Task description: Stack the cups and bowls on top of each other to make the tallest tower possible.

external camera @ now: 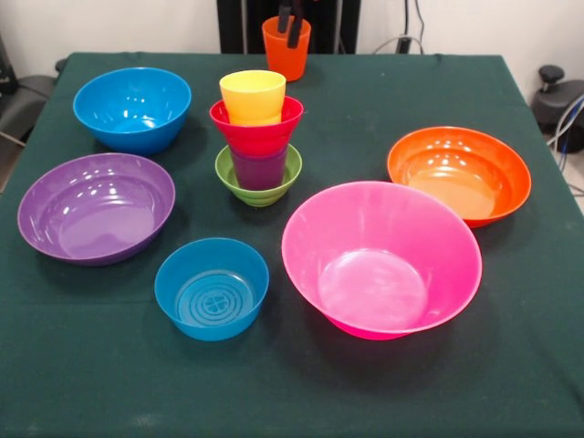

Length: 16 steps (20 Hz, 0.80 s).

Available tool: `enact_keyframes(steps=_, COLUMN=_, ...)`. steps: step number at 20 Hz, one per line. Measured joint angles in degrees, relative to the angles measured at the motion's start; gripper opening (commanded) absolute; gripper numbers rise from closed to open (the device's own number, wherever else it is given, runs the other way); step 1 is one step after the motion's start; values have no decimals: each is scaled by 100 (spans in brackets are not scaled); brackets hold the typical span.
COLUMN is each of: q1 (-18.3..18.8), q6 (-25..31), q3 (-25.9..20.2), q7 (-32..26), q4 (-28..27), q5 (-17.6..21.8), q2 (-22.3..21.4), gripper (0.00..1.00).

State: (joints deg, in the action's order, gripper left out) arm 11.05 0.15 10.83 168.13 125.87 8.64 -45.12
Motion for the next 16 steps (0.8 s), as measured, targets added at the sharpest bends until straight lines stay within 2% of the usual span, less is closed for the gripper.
enact_keyframes(steps=7, q1=-18, q6=57, q3=108, q7=0, q4=159, q5=-438, q2=-121, gripper=100)
enact_keyframes(steps=16, q1=49, q6=56, q3=214, q7=0, q4=241, q5=-804, q2=-28, gripper=100)
